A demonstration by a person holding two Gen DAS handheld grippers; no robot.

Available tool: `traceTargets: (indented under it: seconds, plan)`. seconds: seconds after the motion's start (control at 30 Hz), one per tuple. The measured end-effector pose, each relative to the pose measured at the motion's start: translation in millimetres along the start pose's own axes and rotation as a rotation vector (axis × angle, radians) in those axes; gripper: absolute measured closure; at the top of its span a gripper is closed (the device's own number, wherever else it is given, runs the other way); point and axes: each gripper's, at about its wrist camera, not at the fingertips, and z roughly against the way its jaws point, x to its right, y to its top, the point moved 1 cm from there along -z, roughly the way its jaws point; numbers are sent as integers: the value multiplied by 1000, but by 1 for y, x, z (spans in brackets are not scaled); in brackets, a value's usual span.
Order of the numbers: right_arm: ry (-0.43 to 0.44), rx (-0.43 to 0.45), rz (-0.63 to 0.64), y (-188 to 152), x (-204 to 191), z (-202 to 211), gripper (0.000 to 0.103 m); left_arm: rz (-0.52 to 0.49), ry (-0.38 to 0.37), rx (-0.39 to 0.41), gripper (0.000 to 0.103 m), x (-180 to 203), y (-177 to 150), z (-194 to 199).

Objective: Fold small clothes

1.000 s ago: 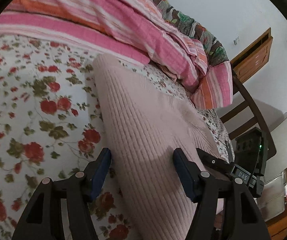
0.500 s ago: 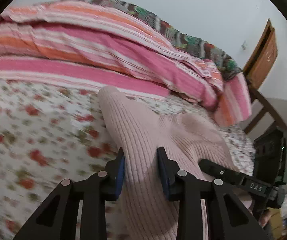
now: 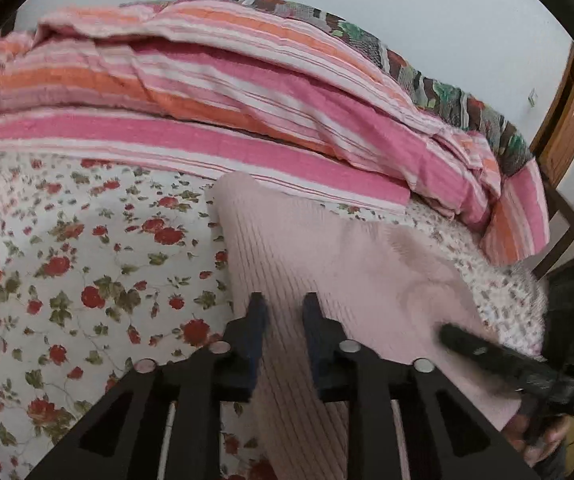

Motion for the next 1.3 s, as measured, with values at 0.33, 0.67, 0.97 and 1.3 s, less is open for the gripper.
traceTargets:
  seconds: [0.33, 0.67, 0.97, 1.3]
  plan:
    - [-76, 72, 171, -21, -15, 42, 70, -125, 70, 24, 51, 27, -14, 6]
    - [-27, 129, 214, -22, -26, 58, 94, -173, 88, 52, 46, 37, -21, 15]
    - [-142, 115, 246, -26, -24, 52, 71, -202, 81, 64, 41, 34, -28, 27]
    - [-74, 131, 205, -29, -16, 68, 70, -218, 13, 100, 41, 22, -41, 53]
